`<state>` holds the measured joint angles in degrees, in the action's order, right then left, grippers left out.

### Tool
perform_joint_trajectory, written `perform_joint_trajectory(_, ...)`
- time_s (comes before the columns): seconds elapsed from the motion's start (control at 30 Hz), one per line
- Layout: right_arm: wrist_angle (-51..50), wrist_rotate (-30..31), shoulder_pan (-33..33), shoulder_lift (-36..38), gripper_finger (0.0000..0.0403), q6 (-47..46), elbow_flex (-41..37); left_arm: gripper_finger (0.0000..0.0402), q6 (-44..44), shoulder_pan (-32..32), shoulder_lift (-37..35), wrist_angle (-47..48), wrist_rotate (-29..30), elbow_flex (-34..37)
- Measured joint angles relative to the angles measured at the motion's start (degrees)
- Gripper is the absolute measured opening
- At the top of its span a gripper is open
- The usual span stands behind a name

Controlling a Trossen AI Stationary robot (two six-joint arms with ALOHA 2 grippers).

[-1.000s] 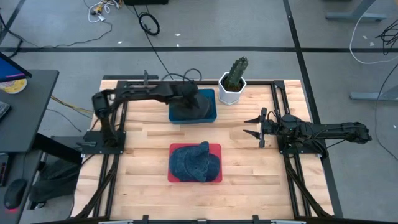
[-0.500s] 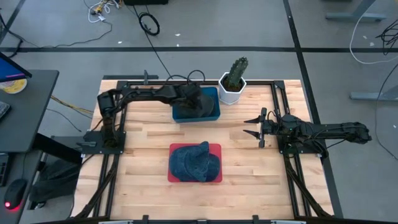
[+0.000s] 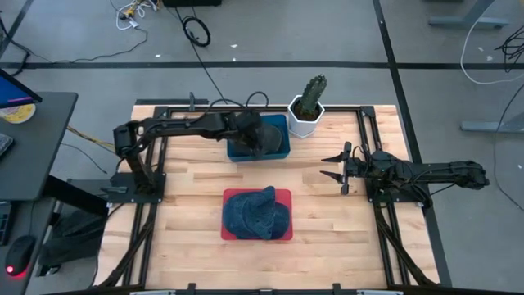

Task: Pick & Place hat
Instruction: Return to Home Position

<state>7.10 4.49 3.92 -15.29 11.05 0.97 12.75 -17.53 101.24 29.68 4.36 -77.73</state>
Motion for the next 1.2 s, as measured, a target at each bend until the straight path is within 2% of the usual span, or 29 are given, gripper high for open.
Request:
perform_joint_trajectory(0.2,0.1,0.0,0.0,0.0,0.0193,0.0,0.0,0.0165,8.6,2.2,-2.3,2.8,-1.5,-0.1)
perform_joint_trajectory(0.3,0.2,0.0,0.0,0.0,0.0193,0.0,0.0,0.0165,7.2,5.8,-2.5,8.3,-1.6,0.3)
perform_joint_trajectory(0.4,0.2,0.0,0.0,0.0,0.0193,0.0,0.0,0.0165,3.5,13.1,-3.5,6.3,3.0,3.6)
perform_joint_trajectory(0.53,0.2,0.0,0.0,0.0,0.0193,0.0,0.0,0.0165,1.2,22.7,-7.9,-4.3,13.1,11.3)
perform_joint_trajectory(0.6,0.2,0.0,0.0,0.0,0.0193,0.0,0.0,0.0165,-3.7,25.5,-11.8,-10.8,14.9,16.6)
perform_joint_trajectory(0.67,0.2,0.0,0.0,0.0,0.0193,0.0,0.0,0.0165,-9.1,26.5,-17.0,-15.0,11.3,22.2)
perform_joint_trajectory(0.8,0.2,0.0,0.0,0.0,0.0193,0.0,0.0,0.0165,-15.9,24.3,-28.9,-24.3,-6.7,33.4)
perform_joint_trajectory(0.87,0.2,0.0,0.0,0.0,0.0193,0.0,0.0,0.0165,-17.1,22.6,-34.2,-29.7,-12.1,38.5)
perform_joint_trajectory(1.2,0.2,0.0,0.0,0.0,0.0193,0.0,0.0,0.0165,-15.9,15.3,-56.7,-36.1,-8.5,55.1)
